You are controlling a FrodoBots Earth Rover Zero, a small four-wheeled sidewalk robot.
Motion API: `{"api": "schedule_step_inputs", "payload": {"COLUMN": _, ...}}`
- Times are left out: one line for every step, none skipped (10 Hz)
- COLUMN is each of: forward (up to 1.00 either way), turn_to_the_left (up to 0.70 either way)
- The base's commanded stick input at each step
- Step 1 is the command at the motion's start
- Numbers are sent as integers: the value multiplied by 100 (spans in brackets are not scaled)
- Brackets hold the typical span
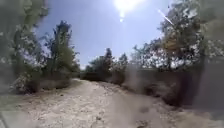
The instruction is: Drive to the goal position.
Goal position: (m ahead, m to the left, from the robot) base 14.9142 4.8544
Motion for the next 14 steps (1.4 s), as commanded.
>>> {"api": "schedule_step_inputs", "payload": {"forward": 70, "turn_to_the_left": 0}}
{"api": "schedule_step_inputs", "payload": {"forward": 70, "turn_to_the_left": 0}}
{"api": "schedule_step_inputs", "payload": {"forward": 70, "turn_to_the_left": 0}}
{"api": "schedule_step_inputs", "payload": {"forward": 70, "turn_to_the_left": 0}}
{"api": "schedule_step_inputs", "payload": {"forward": 70, "turn_to_the_left": 4}}
{"api": "schedule_step_inputs", "payload": {"forward": 70, "turn_to_the_left": 14}}
{"api": "schedule_step_inputs", "payload": {"forward": 70, "turn_to_the_left": 14}}
{"api": "schedule_step_inputs", "payload": {"forward": 70, "turn_to_the_left": 14}}
{"api": "schedule_step_inputs", "payload": {"forward": 70, "turn_to_the_left": 10}}
{"api": "schedule_step_inputs", "payload": {"forward": 70, "turn_to_the_left": 1}}
{"api": "schedule_step_inputs", "payload": {"forward": 70, "turn_to_the_left": 0}}
{"api": "schedule_step_inputs", "payload": {"forward": 70, "turn_to_the_left": 0}}
{"api": "schedule_step_inputs", "payload": {"forward": 70, "turn_to_the_left": 0}}
{"api": "schedule_step_inputs", "payload": {"forward": 70, "turn_to_the_left": 0}}
